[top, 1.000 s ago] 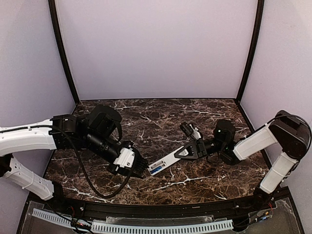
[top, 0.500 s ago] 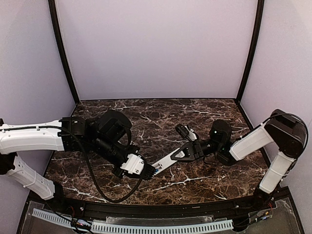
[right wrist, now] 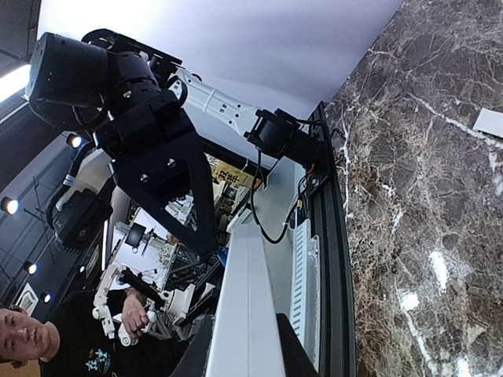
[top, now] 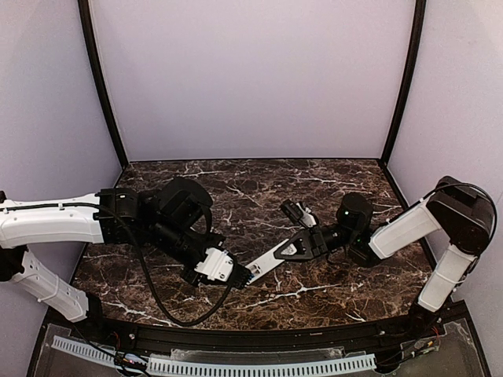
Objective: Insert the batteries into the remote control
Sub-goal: Press the battery in the battery compartment.
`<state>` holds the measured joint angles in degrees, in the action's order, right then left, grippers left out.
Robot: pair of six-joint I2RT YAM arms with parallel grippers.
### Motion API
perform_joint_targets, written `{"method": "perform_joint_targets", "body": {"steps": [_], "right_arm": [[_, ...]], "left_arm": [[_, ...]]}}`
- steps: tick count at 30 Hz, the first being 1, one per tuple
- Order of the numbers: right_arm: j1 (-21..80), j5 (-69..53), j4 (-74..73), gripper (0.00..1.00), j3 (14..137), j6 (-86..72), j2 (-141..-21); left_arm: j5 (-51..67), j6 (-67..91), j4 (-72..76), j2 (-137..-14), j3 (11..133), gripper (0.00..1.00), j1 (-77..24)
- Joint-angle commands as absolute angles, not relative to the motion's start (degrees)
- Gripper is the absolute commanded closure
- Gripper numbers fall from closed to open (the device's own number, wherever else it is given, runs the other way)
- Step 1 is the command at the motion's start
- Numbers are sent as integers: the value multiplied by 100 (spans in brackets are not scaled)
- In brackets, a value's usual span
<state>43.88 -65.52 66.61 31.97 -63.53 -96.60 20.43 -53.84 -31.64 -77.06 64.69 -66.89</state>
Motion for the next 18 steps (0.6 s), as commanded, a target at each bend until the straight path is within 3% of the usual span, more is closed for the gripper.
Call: {"method": "perform_joint_targets", "body": {"steps": [1, 18], "right_arm": [[4464, -6614, 6855, 100, 3331, -6329, -9680], [4469, -6608, 6909, 100, 3332, -6362, -9693]], "left_arm": [[2076, -5458, -3382, -7726, 6521, 81, -6715], [1932, -5422, -3406, -7916, 6592, 84, -6737]]}}
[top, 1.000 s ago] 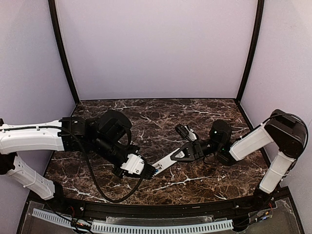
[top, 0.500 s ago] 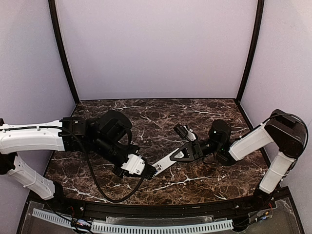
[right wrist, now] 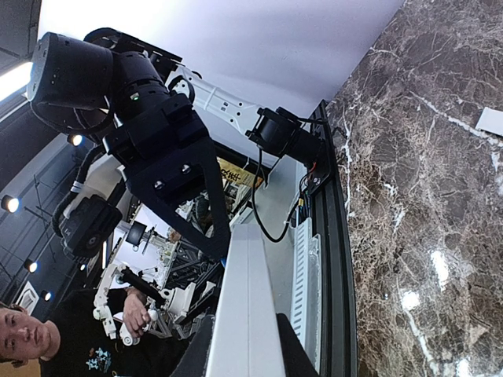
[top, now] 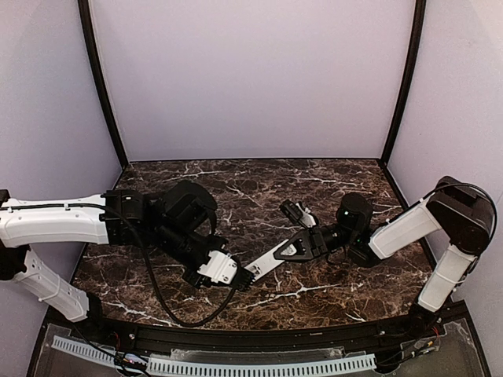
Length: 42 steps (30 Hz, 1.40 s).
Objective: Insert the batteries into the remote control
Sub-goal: Press the battery in the battery compartment.
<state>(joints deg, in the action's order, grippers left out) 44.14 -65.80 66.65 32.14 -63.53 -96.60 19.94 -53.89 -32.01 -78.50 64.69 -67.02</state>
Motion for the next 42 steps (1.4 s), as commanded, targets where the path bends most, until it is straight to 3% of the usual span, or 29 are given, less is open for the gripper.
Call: {"method": "perform_joint_targets", "body": {"steps": [1, 42], "right_arm": [[4472, -6597, 6897, 100, 3333, -6359, -9692], [4525, -6595, 7515, 100, 3254, -6708, -9593]], "left_arm": [[1918, -5409, -3404, -7931, 6601, 85, -6742], [1188, -4817, -3634, -8895, 7003, 91, -6855]]}}
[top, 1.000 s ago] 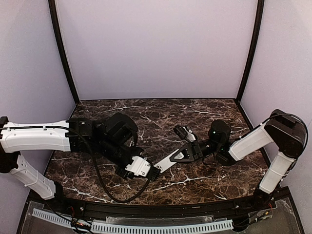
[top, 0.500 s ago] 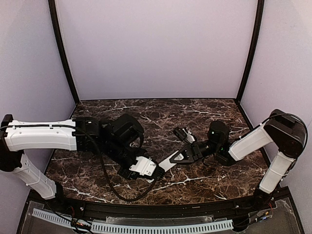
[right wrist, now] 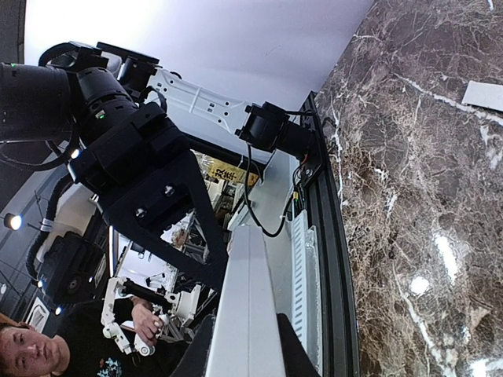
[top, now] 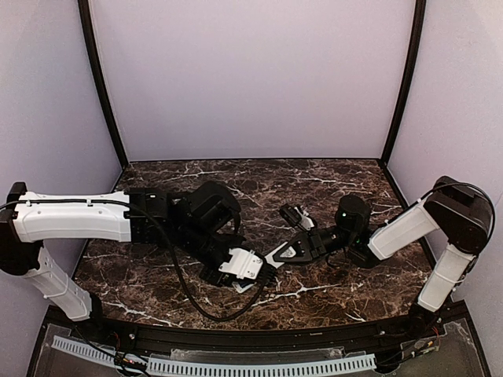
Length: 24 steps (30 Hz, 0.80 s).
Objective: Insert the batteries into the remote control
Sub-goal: Press the battery in the battery compartment, then pick up the battery from the center of the board.
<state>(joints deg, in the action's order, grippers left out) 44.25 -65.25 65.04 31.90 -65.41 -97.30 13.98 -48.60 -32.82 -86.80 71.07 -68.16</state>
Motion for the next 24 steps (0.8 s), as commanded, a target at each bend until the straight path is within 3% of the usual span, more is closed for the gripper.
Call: {"method": "perform_joint_targets", "body": {"steps": [1, 11, 13, 15, 17, 19, 22, 24], "right_arm": [[4527, -6590, 7446, 100, 3244, -6659, -9589], [4097, -5807, 4667, 100, 3304, -5044, -9002], [3830, -5761, 4293, 100, 3277, -4856, -8829], [3553, -5664, 3758, 100, 3290, -4555, -8634], [3295, -5597, 3306, 100, 3328, -4298, -8473], [2992, -5535, 2928, 100, 3331, -4077, -8340], [2563, -5499, 2499, 100, 3314, -3842, -8132], [2327, -5489, 2238, 100, 3313, -3698, -7992]], "left_arm": [[1187, -4799, -3623, -8891, 7004, 91, -6855], [650, -4192, -2781, -8493, 7177, 85, -6794], [607, -3859, -2402, -8288, 7123, 78, -6707], [610, -3445, -1989, -8050, 7021, 65, -6578], [457, -3034, -1568, -7838, 6889, 34, -6415], [205, -2718, -1408, -7789, 6833, 23, -6308], [-144, -2241, -1907, -8153, 7187, 22, -6136], [-289, -1962, -2442, -8656, 7566, 28, -6024]]}}
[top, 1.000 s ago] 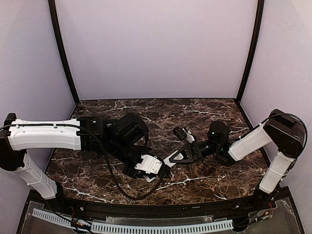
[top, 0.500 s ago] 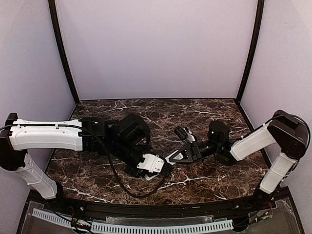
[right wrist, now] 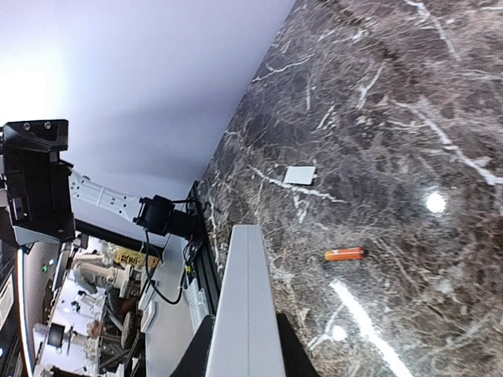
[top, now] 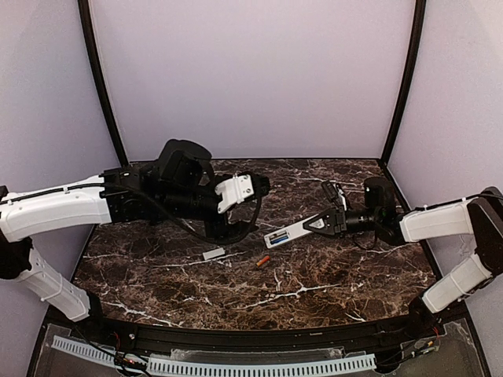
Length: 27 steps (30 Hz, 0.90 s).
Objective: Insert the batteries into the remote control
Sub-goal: Pick up the battery from the center of the board.
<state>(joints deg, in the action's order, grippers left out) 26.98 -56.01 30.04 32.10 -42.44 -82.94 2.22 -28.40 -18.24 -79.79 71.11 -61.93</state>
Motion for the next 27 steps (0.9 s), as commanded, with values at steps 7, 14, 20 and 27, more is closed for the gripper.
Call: {"method": "perform_joint_targets", "body": {"steps": [7, 14, 20, 27], "right_arm": [[1577, -5361, 1340, 100, 3208, -3202, -7498], [1035, -5462, 1026, 100, 2993, -2991, -7226], [873, -5540, 984, 100, 2884, -2929, -7152], [805, -5598, 926, 100, 2885, -2860, -7179]], "left_arm": [[81, -1130, -3790, -10434, 8946, 47, -5823], [430, -644, -4469, -11696, 9710, 52, -5814], [293, -271, -4678, -12268, 10086, 53, -5800], [201, -219, -4845, -12657, 10451, 62, -5772]]}}
